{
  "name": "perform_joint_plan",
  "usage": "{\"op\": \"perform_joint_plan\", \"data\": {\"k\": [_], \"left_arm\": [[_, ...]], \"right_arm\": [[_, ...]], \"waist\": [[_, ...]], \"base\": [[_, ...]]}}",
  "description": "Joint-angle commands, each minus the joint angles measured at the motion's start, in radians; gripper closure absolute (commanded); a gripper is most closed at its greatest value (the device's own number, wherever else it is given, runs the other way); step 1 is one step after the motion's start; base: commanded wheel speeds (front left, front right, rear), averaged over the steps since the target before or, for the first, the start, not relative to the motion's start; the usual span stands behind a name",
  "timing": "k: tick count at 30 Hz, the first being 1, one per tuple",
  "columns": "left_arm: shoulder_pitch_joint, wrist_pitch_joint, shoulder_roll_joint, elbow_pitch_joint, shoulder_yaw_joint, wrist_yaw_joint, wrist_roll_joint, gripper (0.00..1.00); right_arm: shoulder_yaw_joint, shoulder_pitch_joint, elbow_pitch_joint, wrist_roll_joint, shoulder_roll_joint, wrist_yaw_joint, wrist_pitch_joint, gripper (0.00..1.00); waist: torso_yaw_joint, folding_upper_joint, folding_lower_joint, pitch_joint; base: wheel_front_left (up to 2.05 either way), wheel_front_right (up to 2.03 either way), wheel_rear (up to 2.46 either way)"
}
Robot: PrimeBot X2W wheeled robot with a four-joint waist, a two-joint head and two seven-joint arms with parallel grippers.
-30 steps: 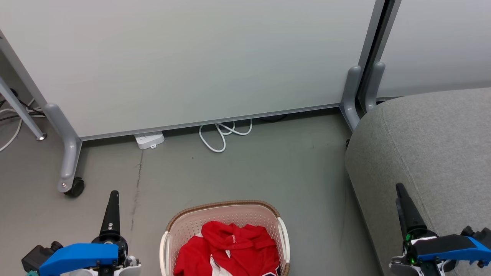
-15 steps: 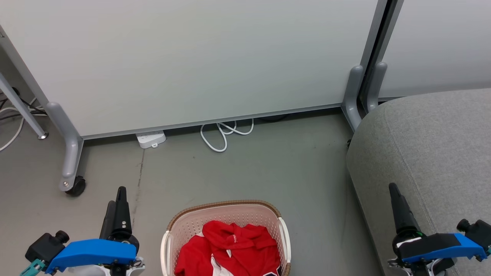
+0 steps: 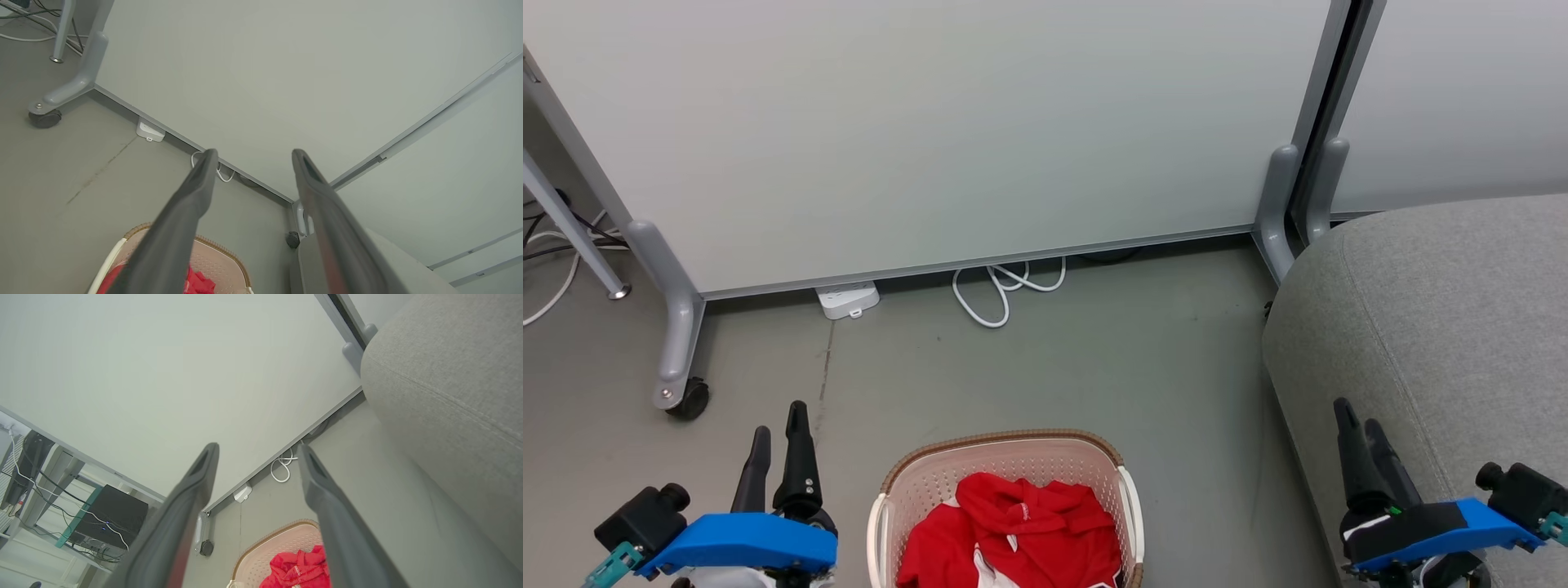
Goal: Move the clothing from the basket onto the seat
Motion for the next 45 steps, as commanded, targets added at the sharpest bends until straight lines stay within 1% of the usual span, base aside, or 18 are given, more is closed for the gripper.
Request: {"op": "perform_joint_plan", "data": {"k": [1,32,45], "left_arm": [[-0.007,-0.014,0.009,-0.003,-0.006,-0.001,0.048,0.00],[-0.002,-0.099,0.017,0.037,-0.041,-0.010,0.369,0.00],[-0.006,-0.129,0.018,0.054,-0.051,-0.013,0.486,0.00]], "right_arm": [[0.007,-0.024,-0.005,-0.049,-0.006,0.002,-0.008,0.00],[0.021,-0.021,0.005,-0.398,-0.008,0.002,-0.060,0.00],[0.004,-0.025,0.025,-0.520,-0.008,0.002,-0.087,0.00]], "waist": [[0.001,0.0000,0.0000,-0.001],[0.013,0.0000,0.0000,-0.004],[0.018,0.0000,0.0000,-0.007]], "base": [[0.00,0.00,0.00],[0.00,0.00,0.00],[0.00,0.00,0.00]]}}
